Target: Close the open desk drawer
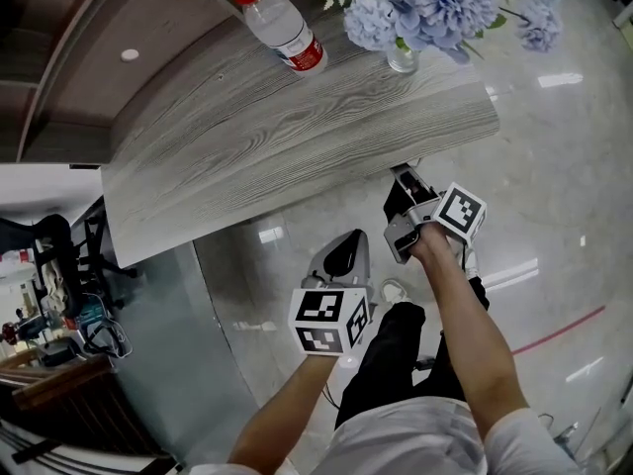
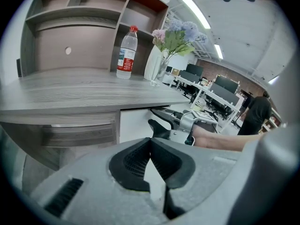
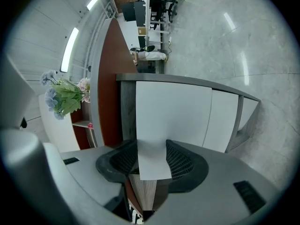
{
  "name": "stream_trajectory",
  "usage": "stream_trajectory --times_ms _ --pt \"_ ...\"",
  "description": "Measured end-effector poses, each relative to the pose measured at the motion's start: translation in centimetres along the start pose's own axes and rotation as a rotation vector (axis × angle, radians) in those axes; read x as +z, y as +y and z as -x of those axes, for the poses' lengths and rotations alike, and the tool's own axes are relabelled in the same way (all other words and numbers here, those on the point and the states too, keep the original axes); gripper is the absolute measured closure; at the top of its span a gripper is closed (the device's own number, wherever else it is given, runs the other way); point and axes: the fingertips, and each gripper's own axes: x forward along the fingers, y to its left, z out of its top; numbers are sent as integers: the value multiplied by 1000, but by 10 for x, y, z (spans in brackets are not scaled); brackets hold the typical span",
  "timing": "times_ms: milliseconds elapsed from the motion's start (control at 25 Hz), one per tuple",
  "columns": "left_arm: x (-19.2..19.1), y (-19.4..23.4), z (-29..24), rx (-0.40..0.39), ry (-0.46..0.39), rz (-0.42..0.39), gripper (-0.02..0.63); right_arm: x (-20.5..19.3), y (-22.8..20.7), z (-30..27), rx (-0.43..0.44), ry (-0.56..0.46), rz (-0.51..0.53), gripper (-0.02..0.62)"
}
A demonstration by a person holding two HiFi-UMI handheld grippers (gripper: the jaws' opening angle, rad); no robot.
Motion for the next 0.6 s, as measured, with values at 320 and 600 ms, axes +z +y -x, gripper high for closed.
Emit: stream_trajectory --times_ms 320,600 --pt "2 5 9 12 -22 9 604 1 1 -2 -4 22 20 416" --pt "17 -9 27 -22 -80 -13 604 -13 21 24 0 51 51 460"
